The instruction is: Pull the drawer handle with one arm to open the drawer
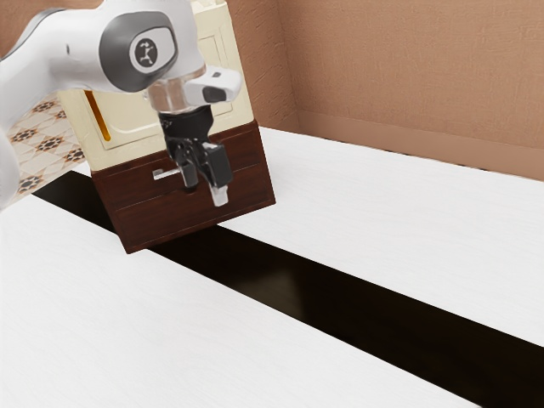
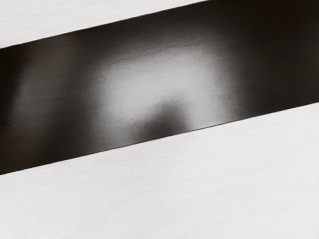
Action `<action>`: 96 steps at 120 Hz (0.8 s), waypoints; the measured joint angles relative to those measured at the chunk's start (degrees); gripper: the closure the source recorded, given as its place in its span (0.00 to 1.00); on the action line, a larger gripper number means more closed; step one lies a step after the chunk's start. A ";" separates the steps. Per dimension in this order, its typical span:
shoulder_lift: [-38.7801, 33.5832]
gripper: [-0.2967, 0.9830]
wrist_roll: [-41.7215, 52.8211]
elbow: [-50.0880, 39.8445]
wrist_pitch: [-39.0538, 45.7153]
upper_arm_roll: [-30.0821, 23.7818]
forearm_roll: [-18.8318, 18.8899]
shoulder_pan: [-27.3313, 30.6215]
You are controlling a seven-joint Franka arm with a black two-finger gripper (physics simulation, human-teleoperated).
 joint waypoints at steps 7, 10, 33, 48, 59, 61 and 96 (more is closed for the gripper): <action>0.08 0.23 -0.80 -0.02 -0.06 0.03 -0.20 0.01; 0.09 0.23 -1.12 -0.02 -0.08 0.04 -0.25 0.02; -2.65 0.23 -3.18 4.95 -1.43 0.37 -1.35 0.56; -4.17 0.23 -4.17 7.15 -2.31 0.36 -1.58 0.56; -4.19 0.23 -4.45 7.08 -2.08 0.51 -1.21 1.25; -4.12 0.23 -4.24 6.91 -1.69 0.49 -1.01 1.27; 2.41 0.23 3.62 4.31 3.66 0.02 0.61 1.16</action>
